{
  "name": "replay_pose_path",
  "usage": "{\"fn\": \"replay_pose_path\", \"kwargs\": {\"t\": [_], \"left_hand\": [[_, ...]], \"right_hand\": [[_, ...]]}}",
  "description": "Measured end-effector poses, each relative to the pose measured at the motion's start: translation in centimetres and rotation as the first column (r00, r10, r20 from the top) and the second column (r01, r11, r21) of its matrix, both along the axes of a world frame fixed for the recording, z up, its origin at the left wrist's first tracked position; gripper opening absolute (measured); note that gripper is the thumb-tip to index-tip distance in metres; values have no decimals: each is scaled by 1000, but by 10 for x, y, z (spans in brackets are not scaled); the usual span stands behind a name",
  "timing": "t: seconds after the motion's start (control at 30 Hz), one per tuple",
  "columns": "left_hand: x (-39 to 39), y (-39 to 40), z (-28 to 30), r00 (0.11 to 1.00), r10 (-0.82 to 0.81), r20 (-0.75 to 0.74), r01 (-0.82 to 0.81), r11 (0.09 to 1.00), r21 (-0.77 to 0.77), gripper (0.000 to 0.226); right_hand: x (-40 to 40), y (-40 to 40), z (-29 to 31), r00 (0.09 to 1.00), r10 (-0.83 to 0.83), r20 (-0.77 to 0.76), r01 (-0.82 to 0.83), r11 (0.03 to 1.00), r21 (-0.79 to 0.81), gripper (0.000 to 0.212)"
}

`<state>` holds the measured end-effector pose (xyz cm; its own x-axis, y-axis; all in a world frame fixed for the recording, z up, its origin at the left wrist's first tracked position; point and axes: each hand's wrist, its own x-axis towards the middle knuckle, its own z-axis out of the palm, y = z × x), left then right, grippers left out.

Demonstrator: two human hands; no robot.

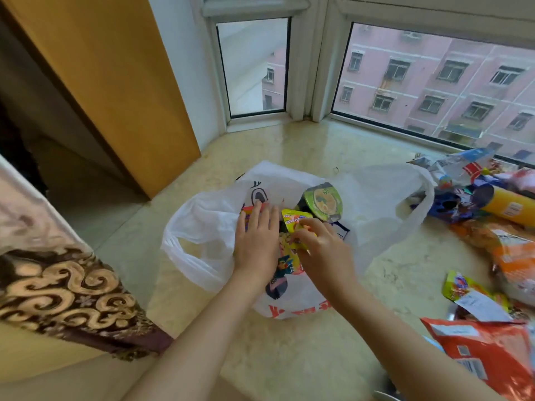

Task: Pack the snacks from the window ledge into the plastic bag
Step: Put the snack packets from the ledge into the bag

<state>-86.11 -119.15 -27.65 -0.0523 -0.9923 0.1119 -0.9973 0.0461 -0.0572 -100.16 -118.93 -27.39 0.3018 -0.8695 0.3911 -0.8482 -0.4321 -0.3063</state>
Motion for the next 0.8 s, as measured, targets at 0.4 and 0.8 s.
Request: {"fn": "replay_pose_path", "kwargs": {"t": [0.4,0.8], "left_hand": [[2,-4,-8,976,-197,-88,186,975,-122,57],[-106,18,21,921,-362,-143,324,917,-234,52]], "right_hand": [[5,-5,-15,998,-62,-19,65,976,210,47],[-116,35,19,994,-84,-72,86,996,18,52]]}}
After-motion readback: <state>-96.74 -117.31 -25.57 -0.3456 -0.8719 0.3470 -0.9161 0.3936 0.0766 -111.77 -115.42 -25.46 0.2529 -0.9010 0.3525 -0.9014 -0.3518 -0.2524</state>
